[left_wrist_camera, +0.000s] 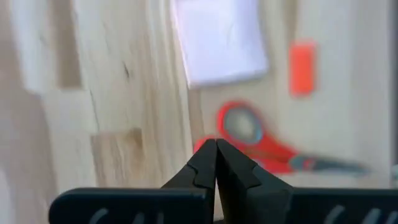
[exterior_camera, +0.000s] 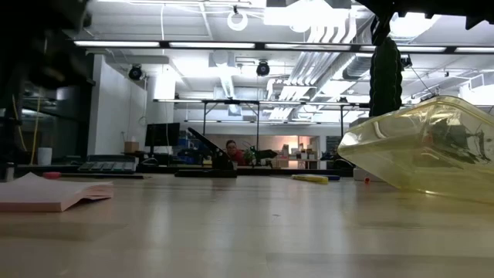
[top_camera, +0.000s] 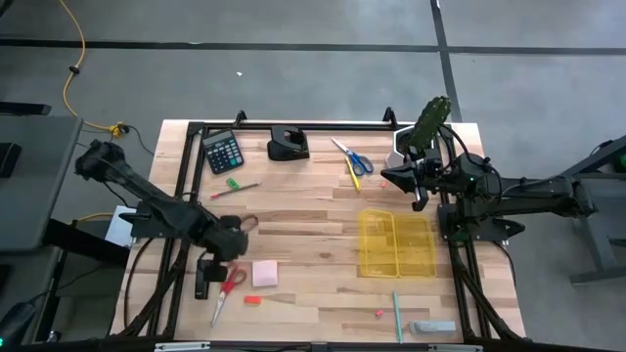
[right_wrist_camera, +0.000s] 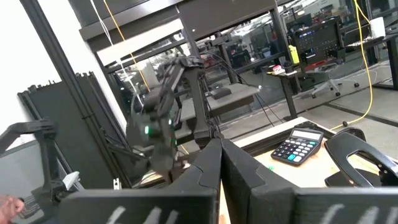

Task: Pack school essentials
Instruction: Put the red scissors into the yellow box

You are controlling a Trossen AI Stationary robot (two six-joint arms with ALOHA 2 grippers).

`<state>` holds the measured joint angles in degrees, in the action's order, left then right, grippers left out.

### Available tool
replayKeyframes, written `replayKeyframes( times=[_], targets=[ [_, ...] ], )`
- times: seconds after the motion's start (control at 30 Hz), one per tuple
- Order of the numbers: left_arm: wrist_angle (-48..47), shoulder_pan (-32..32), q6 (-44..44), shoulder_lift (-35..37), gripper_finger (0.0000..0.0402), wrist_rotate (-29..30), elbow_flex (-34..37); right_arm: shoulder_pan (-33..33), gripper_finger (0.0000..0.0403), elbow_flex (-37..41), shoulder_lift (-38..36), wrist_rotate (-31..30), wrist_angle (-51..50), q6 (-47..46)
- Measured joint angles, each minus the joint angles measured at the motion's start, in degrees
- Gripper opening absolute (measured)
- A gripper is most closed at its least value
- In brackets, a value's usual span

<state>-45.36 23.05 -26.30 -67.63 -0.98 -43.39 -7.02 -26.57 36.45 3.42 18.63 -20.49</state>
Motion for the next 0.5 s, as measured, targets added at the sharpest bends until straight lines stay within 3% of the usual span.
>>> replayKeyframes(
  times=[0.23,0.37,0.5],
  targets=[
    [-2.1,-4.5,-0.2,8.6,0.0001,1.7,-0.6,0.0,0.0,0.0,0.0,0.0,0.0,0.0],
    [-2.7,-3.3,-2.5,6.4,0.0001,-0.4,-0.6,0.0,0.0,0.0,0.0,0.0,0.0,0.0],
    [-2.6,1.7,-7.4,1.2,0.0001,-1.8,-0.6,0.0,0.0,0.0,0.0,0.0,0.0,0.0]
  ],
)
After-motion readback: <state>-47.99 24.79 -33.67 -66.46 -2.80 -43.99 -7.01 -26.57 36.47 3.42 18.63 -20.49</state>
